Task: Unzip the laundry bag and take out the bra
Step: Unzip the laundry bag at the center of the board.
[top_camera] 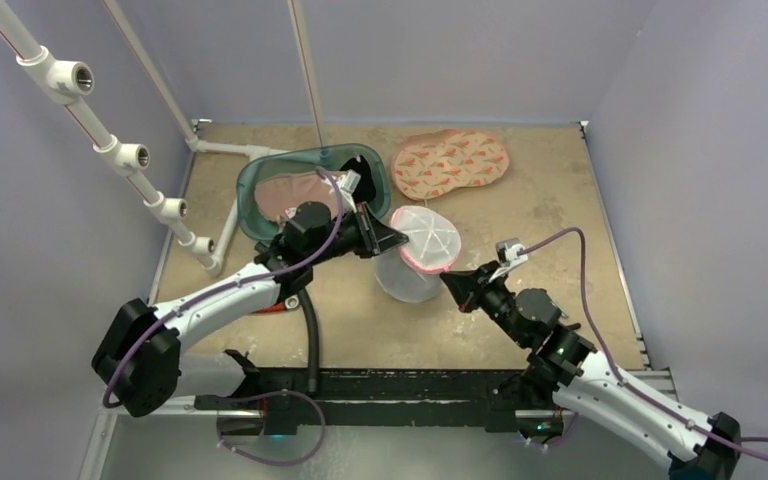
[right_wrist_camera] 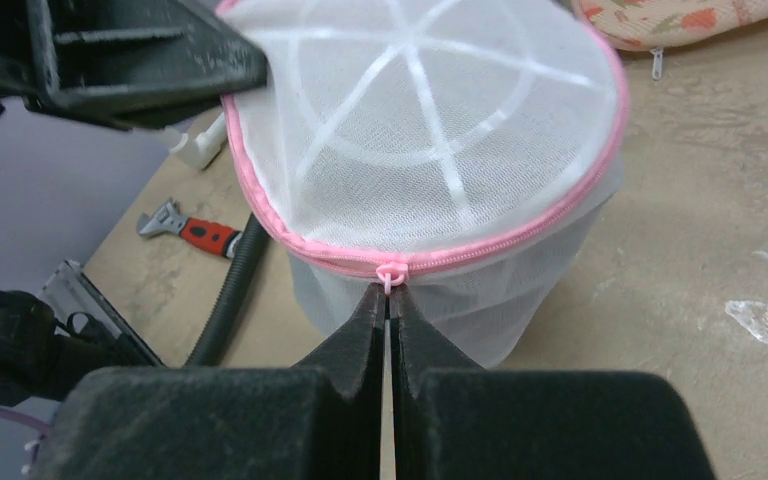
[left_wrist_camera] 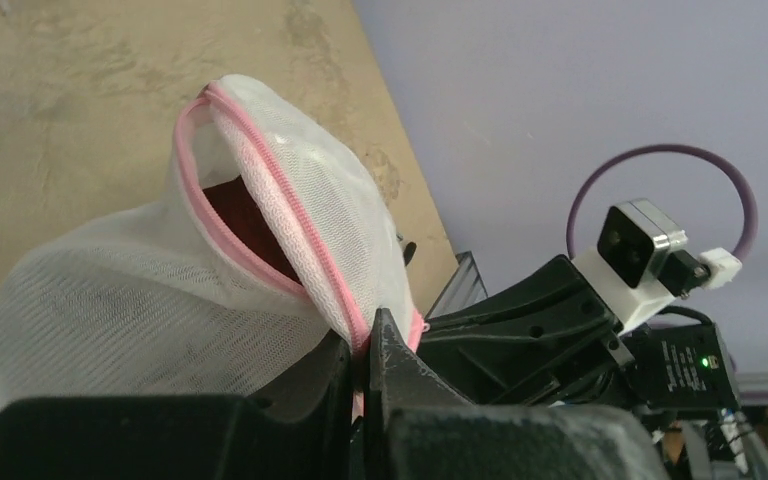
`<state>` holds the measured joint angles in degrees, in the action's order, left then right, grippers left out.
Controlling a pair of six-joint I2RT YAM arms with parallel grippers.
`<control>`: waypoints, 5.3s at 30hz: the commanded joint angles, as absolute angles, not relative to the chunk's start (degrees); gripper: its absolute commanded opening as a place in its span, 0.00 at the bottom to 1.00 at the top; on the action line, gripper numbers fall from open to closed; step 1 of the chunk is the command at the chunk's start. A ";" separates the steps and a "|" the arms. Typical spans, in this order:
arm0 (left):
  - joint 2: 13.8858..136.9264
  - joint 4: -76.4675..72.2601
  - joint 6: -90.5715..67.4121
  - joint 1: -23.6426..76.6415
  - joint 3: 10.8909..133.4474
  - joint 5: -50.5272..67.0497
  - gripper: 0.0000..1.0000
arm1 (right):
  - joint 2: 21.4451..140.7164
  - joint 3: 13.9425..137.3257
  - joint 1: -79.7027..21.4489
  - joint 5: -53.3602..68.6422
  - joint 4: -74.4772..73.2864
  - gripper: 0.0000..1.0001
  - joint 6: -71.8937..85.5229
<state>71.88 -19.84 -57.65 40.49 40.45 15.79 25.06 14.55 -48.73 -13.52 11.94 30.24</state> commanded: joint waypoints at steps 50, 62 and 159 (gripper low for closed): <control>77.22 -31.08 -90.29 66.37 30.66 -29.87 0.66 | 34.71 12.66 -48.78 -2.95 20.86 0.00 27.17; 76.29 -29.66 -86.09 60.91 30.13 -26.51 0.07 | 33.48 12.92 -48.86 0.23 22.36 0.00 26.44; 84.92 9.25 -75.40 58.46 58.02 -16.12 0.64 | 29.23 11.54 -48.79 -4.78 19.68 0.00 27.25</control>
